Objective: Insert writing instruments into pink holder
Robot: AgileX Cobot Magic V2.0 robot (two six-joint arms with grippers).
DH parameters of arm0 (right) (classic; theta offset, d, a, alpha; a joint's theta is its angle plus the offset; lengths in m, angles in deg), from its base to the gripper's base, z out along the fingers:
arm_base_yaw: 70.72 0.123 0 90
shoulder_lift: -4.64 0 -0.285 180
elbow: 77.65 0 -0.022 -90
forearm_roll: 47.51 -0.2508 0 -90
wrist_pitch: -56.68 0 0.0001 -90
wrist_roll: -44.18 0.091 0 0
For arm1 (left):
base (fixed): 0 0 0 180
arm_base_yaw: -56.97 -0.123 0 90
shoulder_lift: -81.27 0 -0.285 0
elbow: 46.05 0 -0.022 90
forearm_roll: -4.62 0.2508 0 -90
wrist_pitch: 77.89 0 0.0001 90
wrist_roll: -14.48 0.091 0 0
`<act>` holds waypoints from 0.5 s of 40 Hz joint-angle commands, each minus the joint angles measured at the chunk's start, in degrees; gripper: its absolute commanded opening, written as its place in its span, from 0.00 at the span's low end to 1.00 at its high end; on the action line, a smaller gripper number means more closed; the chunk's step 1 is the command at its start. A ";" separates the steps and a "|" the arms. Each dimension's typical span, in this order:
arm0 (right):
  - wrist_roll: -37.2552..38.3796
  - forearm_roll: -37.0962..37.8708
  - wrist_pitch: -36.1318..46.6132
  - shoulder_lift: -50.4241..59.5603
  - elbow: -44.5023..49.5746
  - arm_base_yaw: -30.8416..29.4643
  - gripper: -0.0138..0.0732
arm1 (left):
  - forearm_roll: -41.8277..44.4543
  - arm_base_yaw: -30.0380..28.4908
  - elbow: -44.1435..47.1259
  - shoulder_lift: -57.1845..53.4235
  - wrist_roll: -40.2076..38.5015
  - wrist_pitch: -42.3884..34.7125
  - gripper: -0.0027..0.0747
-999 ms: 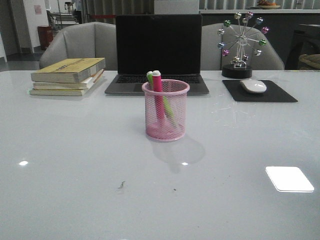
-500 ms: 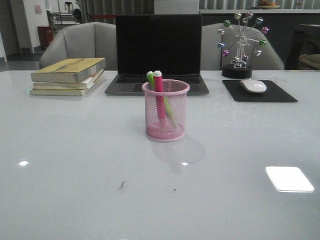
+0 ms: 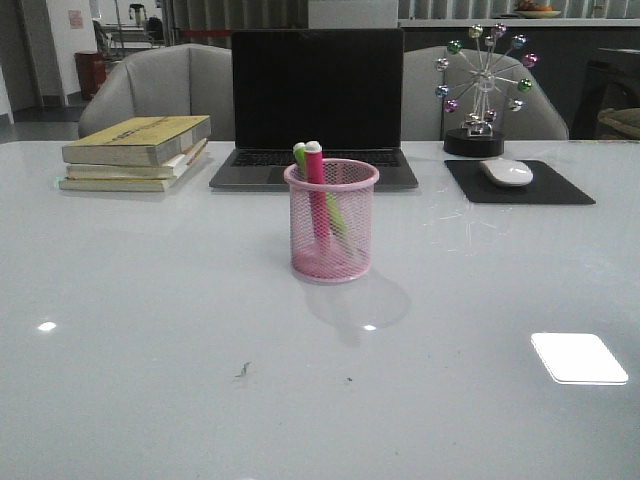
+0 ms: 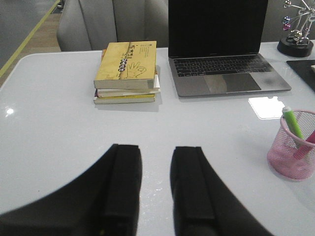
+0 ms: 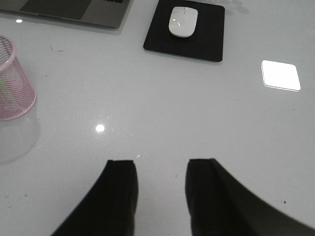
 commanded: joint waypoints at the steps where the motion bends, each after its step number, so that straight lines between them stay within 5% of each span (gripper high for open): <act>1: -0.38 -0.86 4.41 0.25 -1.54 -0.23 0.55 | -0.57 -0.05 -1.68 -0.19 -0.56 -4.36 0.35; 14: -0.38 -0.98 4.26 0.25 -1.54 -0.23 0.18 | -0.57 -0.05 -1.68 -0.12 -0.56 -4.36 0.35; 20: -0.38 -0.98 4.31 0.25 -1.54 -0.23 0.18 | -0.57 -0.05 -1.68 -0.12 -0.56 -4.36 0.35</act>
